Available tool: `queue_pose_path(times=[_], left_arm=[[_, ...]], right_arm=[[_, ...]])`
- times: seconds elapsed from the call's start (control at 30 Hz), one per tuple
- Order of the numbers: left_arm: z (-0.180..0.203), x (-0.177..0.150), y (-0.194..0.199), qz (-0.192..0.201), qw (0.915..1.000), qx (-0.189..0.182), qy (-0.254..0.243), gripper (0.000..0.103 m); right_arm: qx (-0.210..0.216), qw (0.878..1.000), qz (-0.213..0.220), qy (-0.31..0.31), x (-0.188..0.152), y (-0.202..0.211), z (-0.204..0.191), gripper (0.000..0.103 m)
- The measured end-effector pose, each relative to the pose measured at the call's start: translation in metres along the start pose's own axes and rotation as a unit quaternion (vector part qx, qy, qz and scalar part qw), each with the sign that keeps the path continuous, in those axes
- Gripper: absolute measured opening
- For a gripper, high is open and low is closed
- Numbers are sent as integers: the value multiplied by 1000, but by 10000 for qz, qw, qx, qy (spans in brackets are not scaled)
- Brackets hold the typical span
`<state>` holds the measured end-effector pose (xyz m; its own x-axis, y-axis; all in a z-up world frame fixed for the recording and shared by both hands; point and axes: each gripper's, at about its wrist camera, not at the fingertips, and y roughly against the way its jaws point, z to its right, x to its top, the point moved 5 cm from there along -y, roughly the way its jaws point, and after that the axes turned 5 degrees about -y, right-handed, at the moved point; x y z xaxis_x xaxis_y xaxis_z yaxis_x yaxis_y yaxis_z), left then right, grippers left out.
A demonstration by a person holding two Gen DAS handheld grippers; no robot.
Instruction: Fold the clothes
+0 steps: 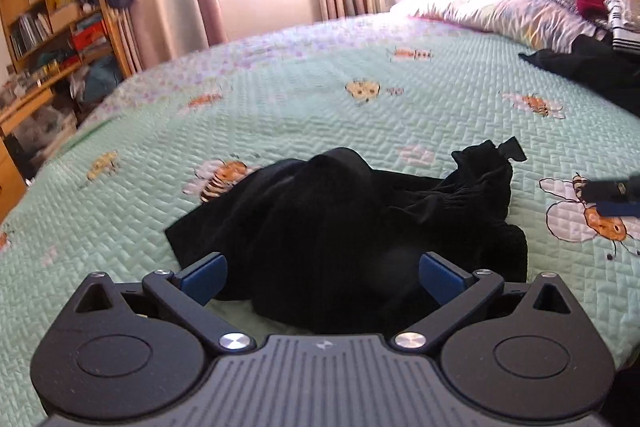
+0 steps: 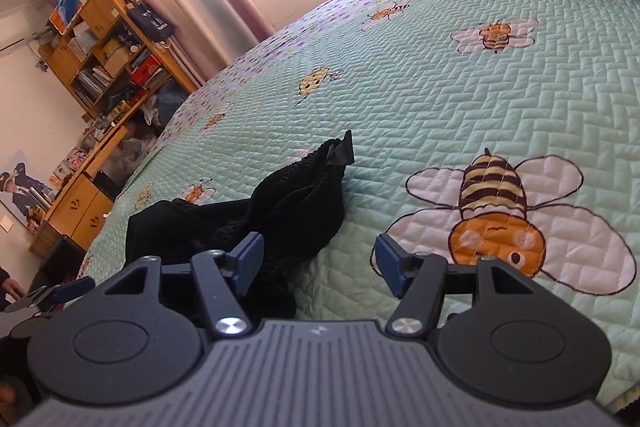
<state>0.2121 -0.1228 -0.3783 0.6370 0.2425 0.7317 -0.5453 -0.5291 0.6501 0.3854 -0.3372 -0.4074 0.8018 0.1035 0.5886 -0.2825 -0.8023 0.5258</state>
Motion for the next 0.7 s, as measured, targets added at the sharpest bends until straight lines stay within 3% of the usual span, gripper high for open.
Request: queue_pose_path(times=[0.17, 0.3, 0.4, 0.43, 0.47, 0.5, 0.57, 0.7], left_arm=[[1, 15, -38, -923, 9954, 218, 164, 102], [-1, 16, -54, -1172, 9920, 331, 345, 99], [-1, 19, -57, -1159, 9916, 223, 537, 69], [0, 19, -58, -1156, 9914, 173, 596, 47], [1, 20, -58, -1145, 9914, 126, 628, 36], [2, 21, -56, -1123, 9916, 102, 634, 35], [1, 27, -50, -1017, 9925, 139, 659, 23], [-26, 51, -21, -572, 9913, 258, 1158, 15]], right_arm=[[58, 9998, -114, -173, -4, -6, 8, 64], [72, 9998, -98, -183, -4, -3, 13, 64], [50, 9997, -98, -240, -5, -2, 18, 64], [47, 9996, -89, -259, -6, -1, 20, 64], [40, 9996, -78, -265, -7, 0, 21, 64], [33, 9996, -67, -271, -8, 1, 22, 64], [32, 9996, -50, -288, -10, 4, 23, 64], [27, 9995, -55, -312, -14, 6, 23, 64]])
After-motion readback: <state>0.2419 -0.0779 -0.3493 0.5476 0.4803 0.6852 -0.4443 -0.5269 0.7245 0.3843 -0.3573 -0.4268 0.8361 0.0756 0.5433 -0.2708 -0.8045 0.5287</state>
